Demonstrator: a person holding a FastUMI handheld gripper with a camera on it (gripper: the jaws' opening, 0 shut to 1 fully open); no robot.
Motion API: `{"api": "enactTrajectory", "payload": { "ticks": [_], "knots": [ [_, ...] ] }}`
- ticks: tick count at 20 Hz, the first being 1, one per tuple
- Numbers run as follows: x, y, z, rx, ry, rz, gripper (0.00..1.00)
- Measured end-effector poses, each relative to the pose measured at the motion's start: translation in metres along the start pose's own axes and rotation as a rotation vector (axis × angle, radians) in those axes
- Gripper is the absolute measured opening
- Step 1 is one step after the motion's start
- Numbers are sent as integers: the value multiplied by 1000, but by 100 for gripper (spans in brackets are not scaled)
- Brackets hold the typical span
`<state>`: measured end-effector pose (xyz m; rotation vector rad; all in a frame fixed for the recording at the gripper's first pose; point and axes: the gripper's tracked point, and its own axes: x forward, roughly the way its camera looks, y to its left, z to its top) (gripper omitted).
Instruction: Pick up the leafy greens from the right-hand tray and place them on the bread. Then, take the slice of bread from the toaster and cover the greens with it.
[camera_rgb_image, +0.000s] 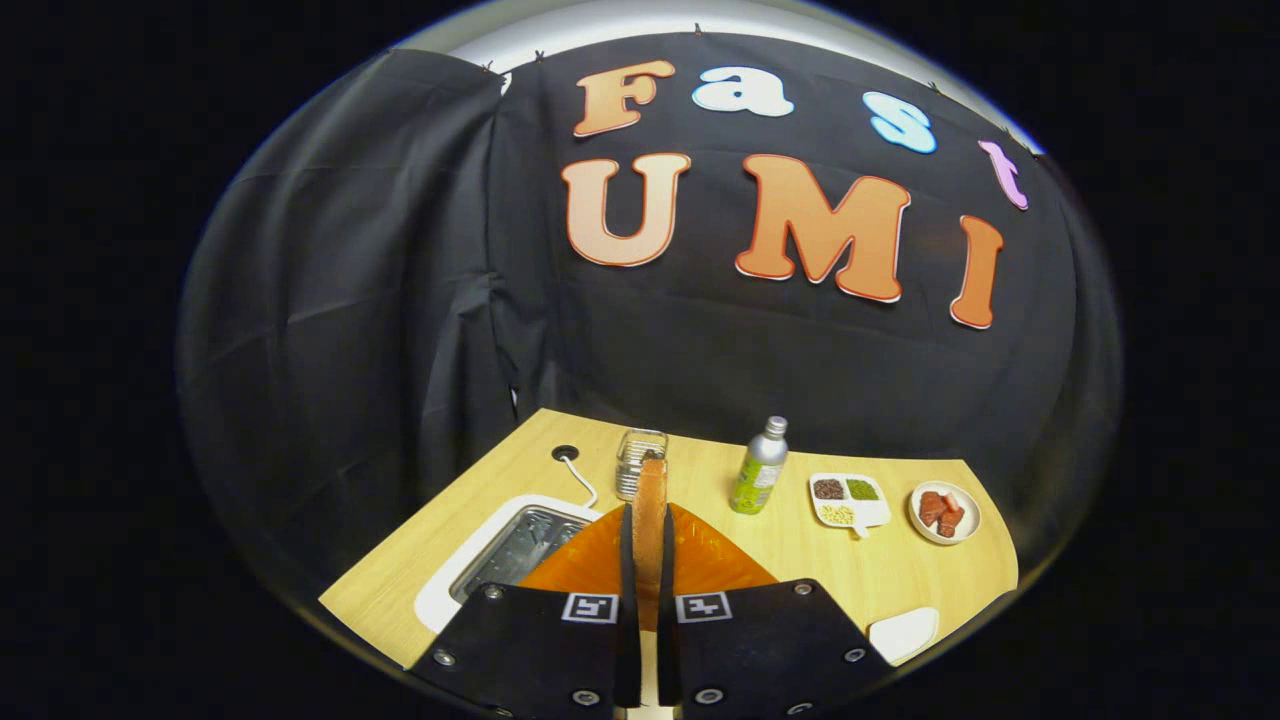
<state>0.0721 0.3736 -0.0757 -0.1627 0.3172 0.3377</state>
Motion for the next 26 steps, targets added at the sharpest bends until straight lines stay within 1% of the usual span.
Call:
{"api": "enactTrajectory", "payload": {
  "ticks": [5,13,18,21,26],
  "knots": [
    [-9,-47,-28,5,32,-56,7],
    [-16,-108,-91,37,114,-132,7],
    [-16,-132,-116,53,153,-159,7],
    [-15,-135,-124,55,160,-149,7],
    [-6,-129,-131,93,163,-80,7]
  ]
}}
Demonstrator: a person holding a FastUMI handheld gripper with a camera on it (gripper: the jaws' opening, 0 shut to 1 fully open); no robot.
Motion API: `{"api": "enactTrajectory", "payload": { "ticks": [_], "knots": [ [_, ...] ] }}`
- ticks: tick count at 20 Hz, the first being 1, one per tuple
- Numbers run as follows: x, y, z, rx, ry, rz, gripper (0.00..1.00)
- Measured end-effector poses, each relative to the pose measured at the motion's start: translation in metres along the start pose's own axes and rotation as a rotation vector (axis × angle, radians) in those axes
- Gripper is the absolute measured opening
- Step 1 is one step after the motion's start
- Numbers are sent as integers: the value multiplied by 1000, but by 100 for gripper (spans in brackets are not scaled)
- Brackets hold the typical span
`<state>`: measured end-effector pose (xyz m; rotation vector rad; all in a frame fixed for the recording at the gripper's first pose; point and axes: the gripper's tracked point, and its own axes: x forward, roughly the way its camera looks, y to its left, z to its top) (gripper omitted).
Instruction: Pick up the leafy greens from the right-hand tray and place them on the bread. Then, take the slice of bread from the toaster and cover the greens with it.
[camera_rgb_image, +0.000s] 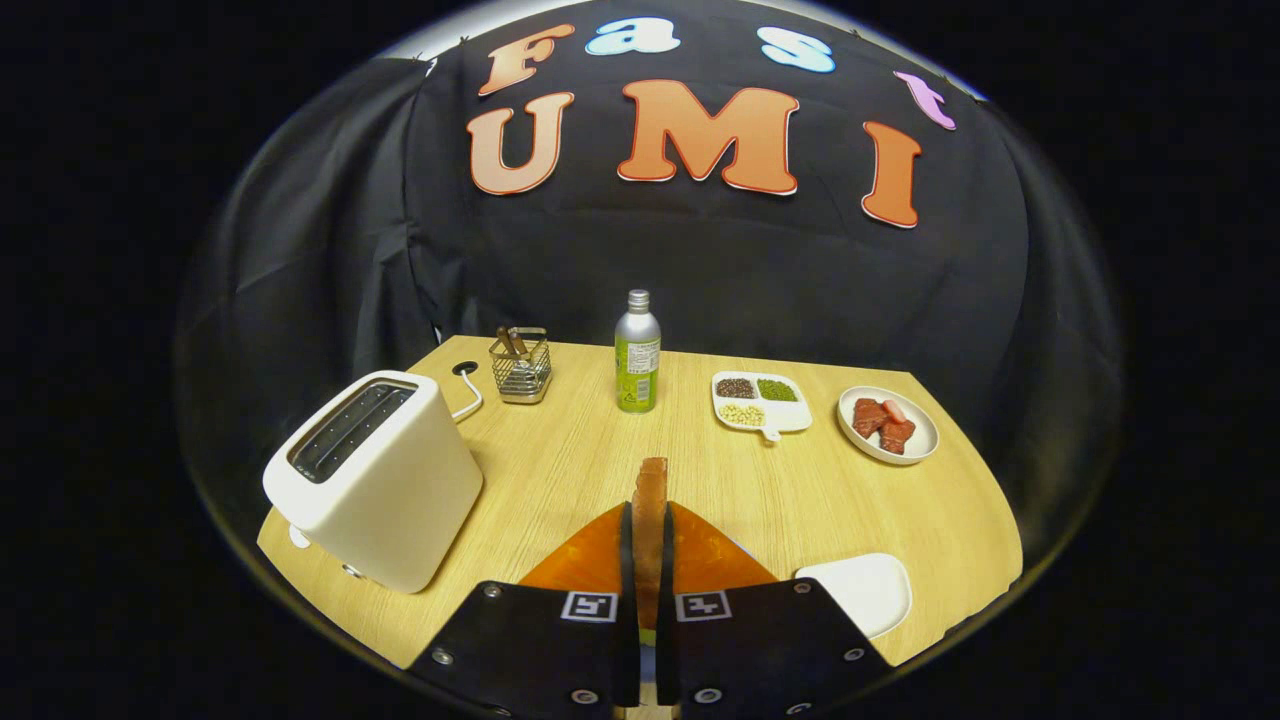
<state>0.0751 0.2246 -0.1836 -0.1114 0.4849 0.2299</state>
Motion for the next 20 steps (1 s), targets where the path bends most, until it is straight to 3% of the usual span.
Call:
{"api": "enactTrajectory", "payload": {
  "ticks": [8,14,20],
  "knots": [
    [17,2,-18,44,39,81,7],
    [21,-30,-26,83,62,73,9],
    [28,-70,-60,167,181,36,16]
  ]
}}
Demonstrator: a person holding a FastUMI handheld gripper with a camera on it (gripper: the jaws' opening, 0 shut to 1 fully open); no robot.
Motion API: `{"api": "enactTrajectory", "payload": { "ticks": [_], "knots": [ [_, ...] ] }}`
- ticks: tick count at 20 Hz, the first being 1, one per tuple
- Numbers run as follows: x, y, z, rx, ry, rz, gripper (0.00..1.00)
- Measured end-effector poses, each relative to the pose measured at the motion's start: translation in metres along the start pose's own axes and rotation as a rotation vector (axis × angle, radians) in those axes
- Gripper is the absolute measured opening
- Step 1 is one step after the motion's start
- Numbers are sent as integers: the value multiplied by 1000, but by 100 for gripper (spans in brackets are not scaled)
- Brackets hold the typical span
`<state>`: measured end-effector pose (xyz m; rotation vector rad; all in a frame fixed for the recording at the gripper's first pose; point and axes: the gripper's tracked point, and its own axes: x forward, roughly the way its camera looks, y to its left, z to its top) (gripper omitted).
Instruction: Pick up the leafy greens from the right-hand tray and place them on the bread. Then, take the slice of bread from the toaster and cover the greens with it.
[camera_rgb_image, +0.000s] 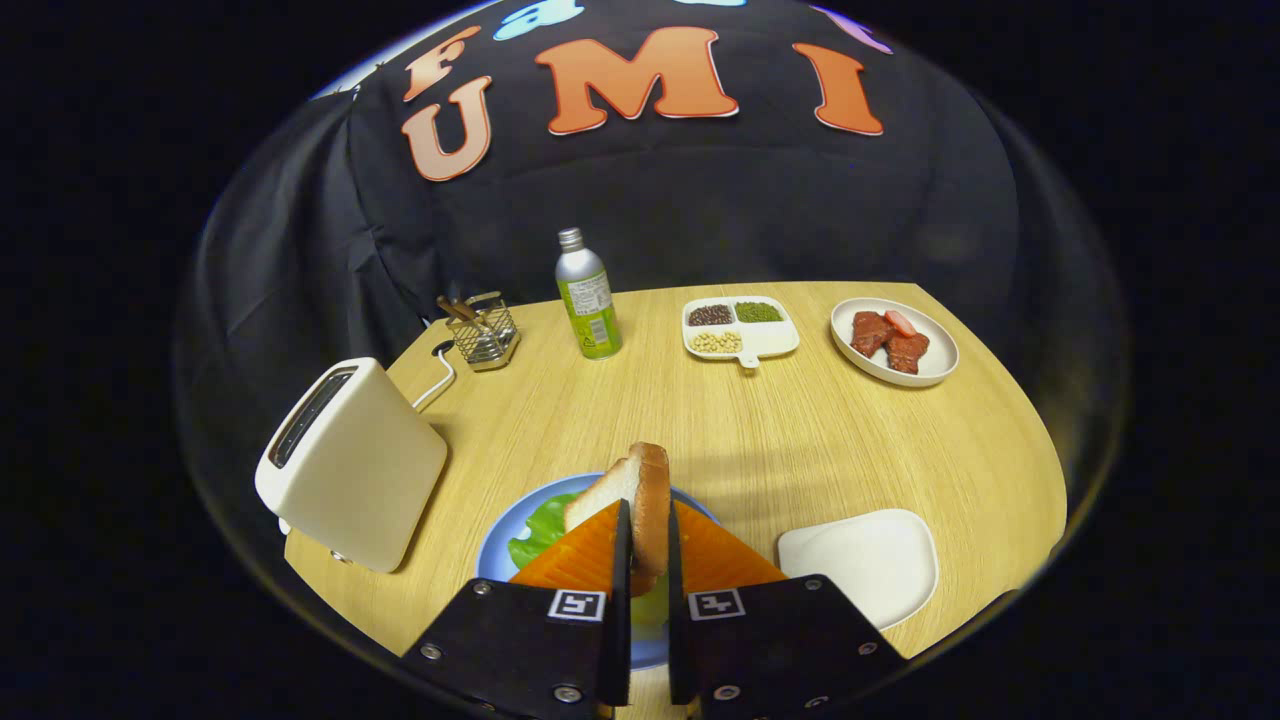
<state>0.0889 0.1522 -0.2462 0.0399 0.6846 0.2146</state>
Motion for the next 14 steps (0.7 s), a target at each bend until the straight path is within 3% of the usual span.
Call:
{"api": "enactTrajectory", "payload": {
  "ticks": [5,7,10,12,14],
  "knots": [
    [4,-7,-23,-8,99,12,32],
    [5,-4,-28,-16,122,24,44],
    [4,-7,-33,-44,129,23,82],
    [2,-6,-35,-49,137,33,94],
    [-2,-7,-35,-52,140,40,98]
  ]
}}
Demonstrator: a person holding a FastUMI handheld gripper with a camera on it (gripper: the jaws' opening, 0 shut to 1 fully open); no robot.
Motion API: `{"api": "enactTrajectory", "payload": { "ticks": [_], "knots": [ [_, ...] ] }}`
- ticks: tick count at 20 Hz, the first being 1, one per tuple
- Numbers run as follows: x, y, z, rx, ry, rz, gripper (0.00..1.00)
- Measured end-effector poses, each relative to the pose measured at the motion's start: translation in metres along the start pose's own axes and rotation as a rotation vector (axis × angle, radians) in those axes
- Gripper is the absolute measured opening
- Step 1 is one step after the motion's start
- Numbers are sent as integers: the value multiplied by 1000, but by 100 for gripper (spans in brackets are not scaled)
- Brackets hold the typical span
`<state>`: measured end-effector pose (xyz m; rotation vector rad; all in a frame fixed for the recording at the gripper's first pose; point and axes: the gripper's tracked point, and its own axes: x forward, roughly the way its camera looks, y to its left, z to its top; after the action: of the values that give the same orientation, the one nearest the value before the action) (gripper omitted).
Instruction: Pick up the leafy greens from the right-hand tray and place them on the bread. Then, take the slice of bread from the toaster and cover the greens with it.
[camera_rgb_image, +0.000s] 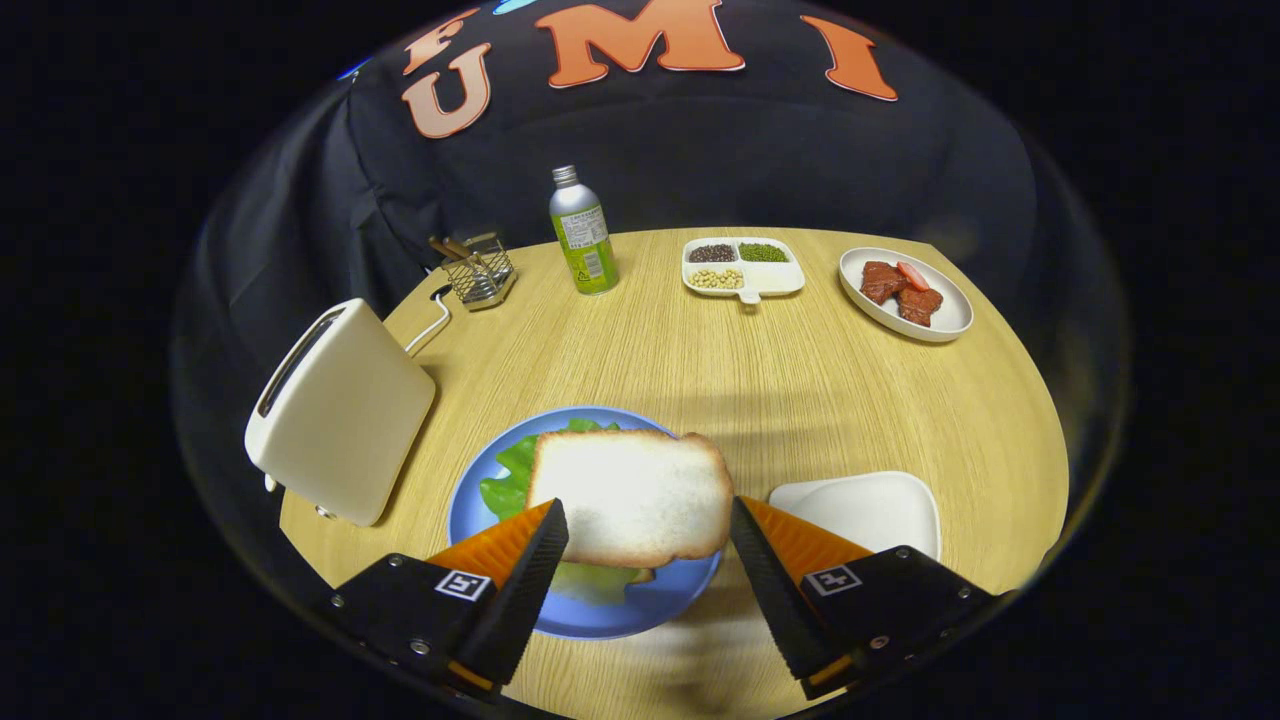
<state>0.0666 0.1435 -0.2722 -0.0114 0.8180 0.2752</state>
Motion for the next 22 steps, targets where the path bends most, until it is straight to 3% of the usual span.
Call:
{"api": "enactTrajectory", "payload": {
  "ticks": [6,11,16,22],
  "knots": [
    [-31,-19,24,-29,-68,-13,98],
    [-83,-56,73,-50,-214,-60,98],
    [-156,-113,121,-32,-391,-146,98],
    [-228,-183,144,-1,-541,-279,98]
  ]
}}
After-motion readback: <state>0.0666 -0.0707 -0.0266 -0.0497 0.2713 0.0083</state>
